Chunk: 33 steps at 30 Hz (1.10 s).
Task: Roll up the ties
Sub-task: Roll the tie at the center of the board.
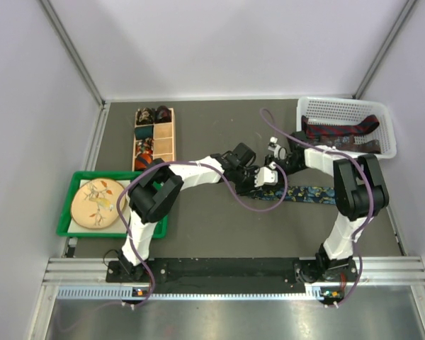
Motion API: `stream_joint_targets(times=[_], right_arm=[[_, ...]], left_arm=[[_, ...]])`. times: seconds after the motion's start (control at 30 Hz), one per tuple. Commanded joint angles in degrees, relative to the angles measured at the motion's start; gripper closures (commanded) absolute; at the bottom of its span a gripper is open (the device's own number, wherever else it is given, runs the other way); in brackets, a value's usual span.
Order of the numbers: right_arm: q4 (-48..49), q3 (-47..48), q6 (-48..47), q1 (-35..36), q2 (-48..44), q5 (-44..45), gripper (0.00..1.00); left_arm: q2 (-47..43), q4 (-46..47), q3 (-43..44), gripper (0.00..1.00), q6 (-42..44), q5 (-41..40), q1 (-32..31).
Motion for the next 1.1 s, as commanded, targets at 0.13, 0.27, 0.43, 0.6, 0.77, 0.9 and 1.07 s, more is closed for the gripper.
stream_joint_targets(times=[0.13, 0.27, 0.43, 0.6, 0.77, 0.9, 1.07], right_arm=[[-0.67, 1.27, -2.59, 0.91, 3.15, 4.23, 0.90], [-1.82, 2.24, -3.74, 0.91, 3.76, 8.27, 1.00], [-1.91, 2.68, -4.26, 0.91, 4.38, 13.38, 1.00], [-2.96, 2.24, -4.97, 0.82, 4.47, 17.33, 1.00], [-3.84, 2.33, -5.93, 0.91, 4.20, 19.27, 1.00], [-4.37, 2.50, -6.37, 0.91, 4.03, 19.97, 1.00], [-5.69, 3.64, -7.60, 0.91, 4.46, 21.11, 1.00]], left_arm=[[3.41, -7.45, -1.32, 0.72, 0.64, -4.59, 0.02], [3.50, -7.36, -1.40, 0.64, 0.37, -4.68, 0.02], [3.32, -7.53, -1.40, 0.43, -0.77, -3.37, 0.02], [0.25, -6.31, -0.96, 0.03, -3.14, -1.00, 0.81], [-7.39, 0.63, -4.56, 0.01, -8.75, 4.44, 3.53], [-15.28, 6.78, -7.11, 0.01, -14.03, 8.39, 6.86], [-24.71, 39.18, -23.26, 0.01, -29.58, 10.27, 10.39]])
